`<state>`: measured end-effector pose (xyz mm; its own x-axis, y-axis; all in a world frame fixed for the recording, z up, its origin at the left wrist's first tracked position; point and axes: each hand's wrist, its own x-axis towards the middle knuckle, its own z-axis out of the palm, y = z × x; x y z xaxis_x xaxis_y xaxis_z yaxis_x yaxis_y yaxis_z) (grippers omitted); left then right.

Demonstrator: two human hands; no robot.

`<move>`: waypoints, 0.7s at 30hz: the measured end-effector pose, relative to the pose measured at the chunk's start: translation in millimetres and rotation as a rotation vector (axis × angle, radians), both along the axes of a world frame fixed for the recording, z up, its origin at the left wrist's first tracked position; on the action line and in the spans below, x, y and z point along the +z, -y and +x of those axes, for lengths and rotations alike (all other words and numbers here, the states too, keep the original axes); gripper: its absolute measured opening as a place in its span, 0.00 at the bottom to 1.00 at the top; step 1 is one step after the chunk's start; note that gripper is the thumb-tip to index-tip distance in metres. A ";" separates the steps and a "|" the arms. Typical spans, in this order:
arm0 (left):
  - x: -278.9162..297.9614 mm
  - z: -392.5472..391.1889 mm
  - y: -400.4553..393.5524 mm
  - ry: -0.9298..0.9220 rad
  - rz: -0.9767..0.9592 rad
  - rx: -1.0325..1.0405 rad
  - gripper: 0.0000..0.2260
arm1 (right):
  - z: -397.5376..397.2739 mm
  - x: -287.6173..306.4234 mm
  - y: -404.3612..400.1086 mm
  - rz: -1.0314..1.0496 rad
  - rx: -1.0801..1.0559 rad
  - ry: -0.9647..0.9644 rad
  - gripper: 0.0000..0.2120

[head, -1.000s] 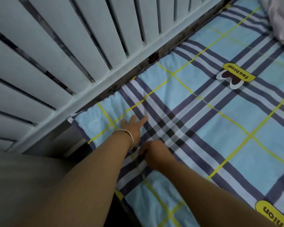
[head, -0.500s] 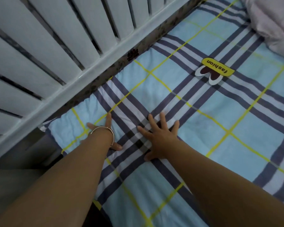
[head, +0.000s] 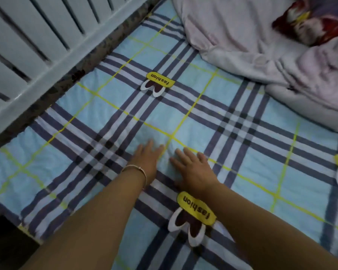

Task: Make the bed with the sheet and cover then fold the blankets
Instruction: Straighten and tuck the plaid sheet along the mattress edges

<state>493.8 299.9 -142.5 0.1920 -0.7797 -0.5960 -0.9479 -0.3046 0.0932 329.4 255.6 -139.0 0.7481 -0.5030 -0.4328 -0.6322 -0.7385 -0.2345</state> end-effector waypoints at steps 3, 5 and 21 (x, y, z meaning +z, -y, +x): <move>-4.1 -51.9 5.2 0.021 0.118 -0.157 0.37 | -69.0 1.4 7.9 0.025 -0.182 -0.201 0.37; -5.5 -76.6 3.1 0.121 0.305 -0.113 0.45 | -108.2 2.8 8.1 0.093 -0.252 -0.272 0.40; 28.6 -281.8 6.0 -0.077 0.166 -0.225 0.22 | -311.5 40.2 5.3 -0.070 -0.370 -0.423 0.17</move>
